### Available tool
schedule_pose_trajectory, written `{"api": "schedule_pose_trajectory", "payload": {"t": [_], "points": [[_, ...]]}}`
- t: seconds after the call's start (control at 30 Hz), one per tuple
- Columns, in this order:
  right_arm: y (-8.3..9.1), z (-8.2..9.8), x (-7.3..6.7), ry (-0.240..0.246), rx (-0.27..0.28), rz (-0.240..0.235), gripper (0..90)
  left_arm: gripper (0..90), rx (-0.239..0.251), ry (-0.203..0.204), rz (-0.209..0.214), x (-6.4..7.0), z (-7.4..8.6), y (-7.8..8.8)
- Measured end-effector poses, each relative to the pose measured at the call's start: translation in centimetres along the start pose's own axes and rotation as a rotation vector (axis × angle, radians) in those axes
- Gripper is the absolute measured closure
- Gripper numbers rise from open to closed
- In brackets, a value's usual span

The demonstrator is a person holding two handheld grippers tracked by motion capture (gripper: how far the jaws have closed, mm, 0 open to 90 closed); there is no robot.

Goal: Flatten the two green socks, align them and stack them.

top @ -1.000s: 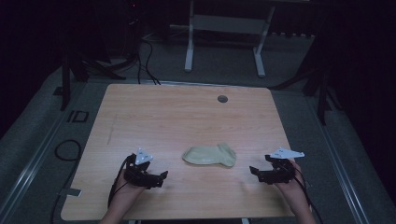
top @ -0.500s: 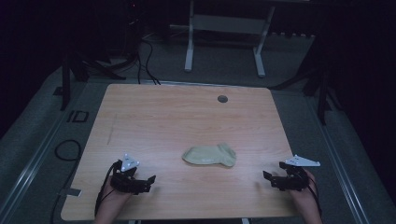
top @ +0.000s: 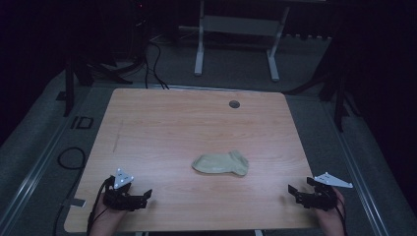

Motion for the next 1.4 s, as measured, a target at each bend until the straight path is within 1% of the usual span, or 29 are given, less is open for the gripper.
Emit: {"api": "schedule_pose_trajectory", "payload": {"t": [0.07,0.13,0.17,0.2,0.3,0.33,0.47,0.5,0.57,0.7,0.8,0.9,0.93,0.97,1.0,1.03,1.13,1.27,1.33,1.4], "points": [[0.0,0.3,0.0,-0.009,0.013,0.009,10.8,3.7,0.000,-0.004,-0.006,0.0,0.3,0.2],[0.0,0.6,0.1,-0.022,0.024,0.026,10.8,3.7,0.003,-0.006,-0.023,-0.1,0.5,0.3],[0.0,0.7,0.1,-0.024,0.028,0.035,10.9,3.7,0.008,-0.002,-0.024,-0.2,0.6,0.4],[0.1,0.8,0.1,-0.016,0.037,0.052,10.9,3.7,0.009,0.005,-0.030,-0.3,0.7,0.5],[0.4,0.9,0.1,-0.022,0.067,0.088,10.9,3.7,0.016,0.006,-0.046,-0.6,1.0,0.8],[0.5,1.0,0.2,-0.027,0.071,0.103,10.9,3.7,0.018,0.009,-0.046,-0.6,1.1,0.8],[0.6,1.3,0.5,-0.047,0.085,0.125,10.9,3.7,0.024,0.027,-0.058,-1.0,1.6,1.0],[0.7,1.3,0.5,-0.053,0.087,0.129,10.9,3.7,0.027,0.032,-0.067,-1.1,1.7,1.1],[0.7,1.4,0.6,-0.050,0.096,0.145,10.9,3.7,0.038,0.041,-0.067,-1.3,1.8,1.2],[0.8,1.4,0.6,-0.049,0.106,0.164,10.9,3.8,0.057,0.059,-0.086,-1.7,2.1,1.7],[0.8,1.5,0.7,-0.058,0.113,0.167,10.8,3.8,0.062,0.066,-0.097,-1.8,2.2,1.9],[0.9,1.5,0.8,-0.067,0.125,0.175,10.9,3.8,0.074,0.065,-0.142,-2.0,2.7,2.1],[0.9,1.5,0.9,-0.062,0.126,0.181,10.8,3.7,0.071,0.058,-0.153,-2.0,2.9,2.1],[0.9,1.5,0.9,-0.060,0.126,0.183,10.8,3.7,0.073,0.056,-0.174,-2.0,3.0,2.2],[0.9,1.5,0.9,-0.061,0.126,0.185,10.9,3.7,0.082,0.056,-0.192,-2.0,3.2,2.3],[0.9,1.5,0.9,-0.057,0.128,0.188,10.9,3.7,0.087,0.059,-0.201,-2.1,3.2,2.4],[0.9,1.5,0.9,-0.055,0.124,0.191,10.9,3.8,0.105,0.096,-0.211,-2.5,3.4,2.6],[0.9,1.5,0.9,-0.051,0.123,0.191,10.9,3.7,0.123,0.130,-0.224,-2.8,3.5,2.7],[0.9,1.5,0.9,-0.050,0.121,0.190,10.8,3.7,0.125,0.139,-0.223,-2.9,3.6,2.7],[0.9,1.5,0.9,-0.051,0.122,0.187,10.9,3.8,0.124,0.140,-0.220,-2.9,3.6,2.7]]}}
Point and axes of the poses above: each handheld gripper's, and its own axes: y roughly backward along the jaws, z roughly out of its underside, x roughly to its right, the point moved 3 cm from there along -y, roughly forward along the jaws, and after that the axes turned 1 degree about -x, right-handed, at the moved point
